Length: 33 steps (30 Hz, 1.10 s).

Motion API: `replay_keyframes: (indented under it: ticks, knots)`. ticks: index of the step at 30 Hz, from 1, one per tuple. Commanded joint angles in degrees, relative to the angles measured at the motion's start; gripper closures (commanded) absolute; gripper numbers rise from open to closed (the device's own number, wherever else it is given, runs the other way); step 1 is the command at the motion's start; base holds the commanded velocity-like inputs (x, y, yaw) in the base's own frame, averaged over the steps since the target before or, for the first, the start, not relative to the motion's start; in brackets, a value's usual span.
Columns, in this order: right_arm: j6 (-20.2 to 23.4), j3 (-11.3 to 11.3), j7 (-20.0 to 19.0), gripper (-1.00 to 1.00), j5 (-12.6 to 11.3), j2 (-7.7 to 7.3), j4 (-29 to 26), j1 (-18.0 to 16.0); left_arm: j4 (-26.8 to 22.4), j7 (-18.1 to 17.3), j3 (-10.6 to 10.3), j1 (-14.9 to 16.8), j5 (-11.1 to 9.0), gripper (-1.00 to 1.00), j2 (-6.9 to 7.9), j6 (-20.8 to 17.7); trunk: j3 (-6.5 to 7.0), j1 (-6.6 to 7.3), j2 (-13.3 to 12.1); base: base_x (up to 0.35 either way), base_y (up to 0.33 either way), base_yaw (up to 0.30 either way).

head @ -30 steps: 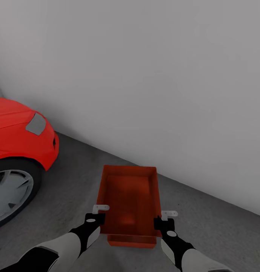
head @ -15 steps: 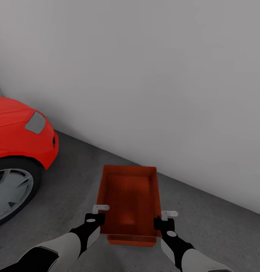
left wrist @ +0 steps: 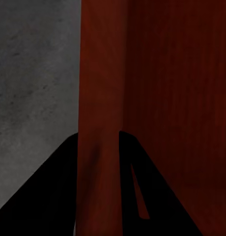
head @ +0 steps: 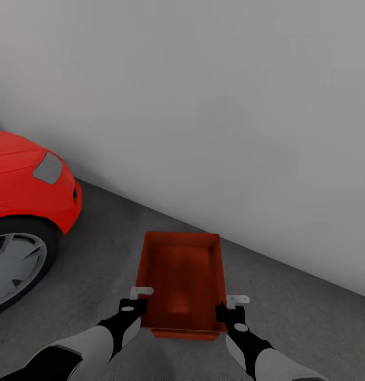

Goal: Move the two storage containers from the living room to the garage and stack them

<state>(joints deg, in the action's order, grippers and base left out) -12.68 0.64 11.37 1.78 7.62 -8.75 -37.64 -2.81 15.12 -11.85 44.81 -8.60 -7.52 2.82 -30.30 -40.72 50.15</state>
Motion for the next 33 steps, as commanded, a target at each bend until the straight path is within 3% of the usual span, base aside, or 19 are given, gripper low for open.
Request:
replay_keyframes:
  ticks: [1, 33]
  knots:
    - [-0.33, -2.05, -0.47, 1.00, 0.94, 0.03, -1.35, -0.07, 0.18, 1.23, 1.39, 0.02, -0.80, 1.00, 1.20, 0.26, -0.15, 0.00, 0.04, 0.000, 0.000, 0.000]
    - [-0.33, -2.05, -0.47, 1.00, 0.94, 0.03, -1.34, -0.07, 0.09, 1.23, 1.39, 0.02, -0.80, 1.00, 1.19, 0.26, -2.27, 0.00, 0.04, 0.000, 0.000, 0.000]
